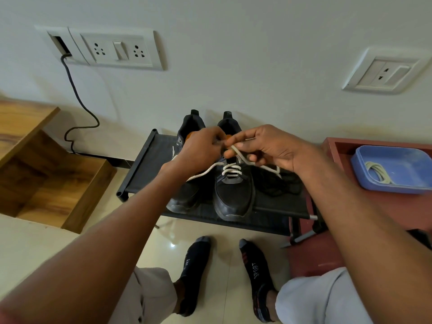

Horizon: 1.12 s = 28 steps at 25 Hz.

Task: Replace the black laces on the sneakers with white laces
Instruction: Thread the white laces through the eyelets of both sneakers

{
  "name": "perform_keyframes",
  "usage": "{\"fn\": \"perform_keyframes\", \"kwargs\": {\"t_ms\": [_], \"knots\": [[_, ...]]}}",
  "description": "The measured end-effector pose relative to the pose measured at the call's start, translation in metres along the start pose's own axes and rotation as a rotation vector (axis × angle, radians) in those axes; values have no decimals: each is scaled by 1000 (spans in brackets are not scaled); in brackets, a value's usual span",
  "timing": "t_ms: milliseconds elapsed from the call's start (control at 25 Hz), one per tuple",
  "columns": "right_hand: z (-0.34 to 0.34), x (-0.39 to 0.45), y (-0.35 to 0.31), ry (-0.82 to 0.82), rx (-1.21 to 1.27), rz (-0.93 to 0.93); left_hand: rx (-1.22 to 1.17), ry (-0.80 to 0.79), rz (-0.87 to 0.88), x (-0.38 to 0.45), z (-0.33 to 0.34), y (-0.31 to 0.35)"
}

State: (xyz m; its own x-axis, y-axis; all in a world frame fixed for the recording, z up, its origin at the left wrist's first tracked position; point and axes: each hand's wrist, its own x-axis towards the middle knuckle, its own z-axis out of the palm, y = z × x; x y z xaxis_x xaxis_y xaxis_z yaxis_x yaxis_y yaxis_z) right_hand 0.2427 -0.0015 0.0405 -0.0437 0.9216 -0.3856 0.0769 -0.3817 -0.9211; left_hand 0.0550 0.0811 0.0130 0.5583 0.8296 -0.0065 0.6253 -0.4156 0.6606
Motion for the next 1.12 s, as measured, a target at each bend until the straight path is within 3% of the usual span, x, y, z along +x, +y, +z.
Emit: {"fn": "perform_keyframes", "kwargs": {"t_ms": [120,240,320,400,440,520,600,640,680,760,800,880,960,1040,1120], "knots": [[10,6,0,76,74,-61,-604,-82,-314,-1,-3,18],[14,10,1,238,129,-81,-864,-186,-470,-6,-6,27],[14,12,1,309,190,-77,-813,-237,-426,-8,-8,27],[9,14,2,448,189,-34,-755,-189,-397,-5,-10,22],[3,14,6,572,53,14,-754,-137,-399,-3,-12,19],[-13,13,18,762,-500,173,-772,-33,-390,2,-17,10],[-16,10,26,744,-914,278,-778,26,-362,5,-21,5],[-13,10,27,704,-959,241,-770,37,-352,5,-21,5],[-9,12,24,644,-906,140,-759,40,-340,3,-20,6],[5,12,11,454,-503,-63,-742,20,-296,2,-14,10],[13,11,5,348,-306,-104,-742,8,-271,1,-10,11],[19,13,4,291,-182,-113,-747,6,-250,2,-6,11],[13,19,12,443,-246,-64,-744,10,-263,3,-5,9],[1,23,20,619,-524,22,-730,13,-276,4,-5,7],[-2,24,24,654,-714,27,-707,10,-282,4,-3,3]]}}
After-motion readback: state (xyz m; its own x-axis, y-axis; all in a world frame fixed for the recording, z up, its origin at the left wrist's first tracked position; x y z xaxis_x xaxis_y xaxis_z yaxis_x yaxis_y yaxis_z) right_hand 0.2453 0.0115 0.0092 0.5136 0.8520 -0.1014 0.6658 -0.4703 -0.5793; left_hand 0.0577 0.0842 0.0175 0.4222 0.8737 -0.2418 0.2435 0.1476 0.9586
